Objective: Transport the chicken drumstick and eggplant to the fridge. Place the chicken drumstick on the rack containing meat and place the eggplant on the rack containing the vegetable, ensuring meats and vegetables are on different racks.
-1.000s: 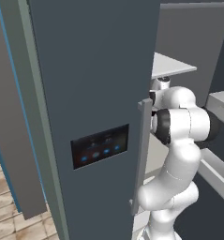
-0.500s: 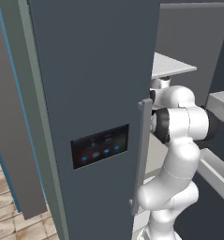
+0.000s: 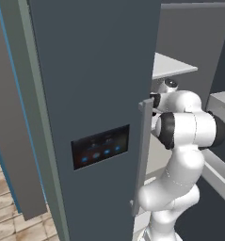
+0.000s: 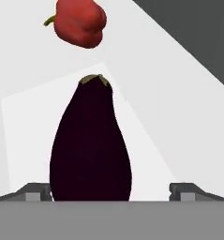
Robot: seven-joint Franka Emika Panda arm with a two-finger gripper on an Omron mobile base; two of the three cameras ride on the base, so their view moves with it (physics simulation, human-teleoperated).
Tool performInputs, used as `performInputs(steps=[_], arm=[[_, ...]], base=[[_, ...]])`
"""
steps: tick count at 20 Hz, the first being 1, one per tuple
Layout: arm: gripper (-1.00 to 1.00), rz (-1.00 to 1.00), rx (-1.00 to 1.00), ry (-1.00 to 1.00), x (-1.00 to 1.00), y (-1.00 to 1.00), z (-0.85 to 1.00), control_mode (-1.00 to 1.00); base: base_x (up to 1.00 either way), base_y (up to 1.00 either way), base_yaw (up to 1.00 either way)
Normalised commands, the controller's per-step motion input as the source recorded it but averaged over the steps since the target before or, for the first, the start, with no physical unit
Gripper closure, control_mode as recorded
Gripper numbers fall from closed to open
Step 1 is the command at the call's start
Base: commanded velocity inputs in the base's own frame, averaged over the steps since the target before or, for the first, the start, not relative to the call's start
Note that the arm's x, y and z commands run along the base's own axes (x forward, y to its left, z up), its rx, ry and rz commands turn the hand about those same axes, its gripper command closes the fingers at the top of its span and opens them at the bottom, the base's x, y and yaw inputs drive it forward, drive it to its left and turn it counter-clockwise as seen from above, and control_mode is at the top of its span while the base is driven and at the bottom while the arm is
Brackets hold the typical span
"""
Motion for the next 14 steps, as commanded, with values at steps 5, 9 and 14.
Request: performInputs(steps=[5,9,14], arm=[[-1.00,0.00,0.00,-0.13,-0.26,-0.02,-0.09,-1.00],[-1.00,0.00,0.01,-0.09,-0.56,0.00,0.50,-1.00],[-1.00,-0.01,0.01,0.00,-0.66,0.00,0.54,-1.00]], base=[[0.00,0.00,0.00],[0.00,0.00,0.00],[0.00,0.00,0.00]])
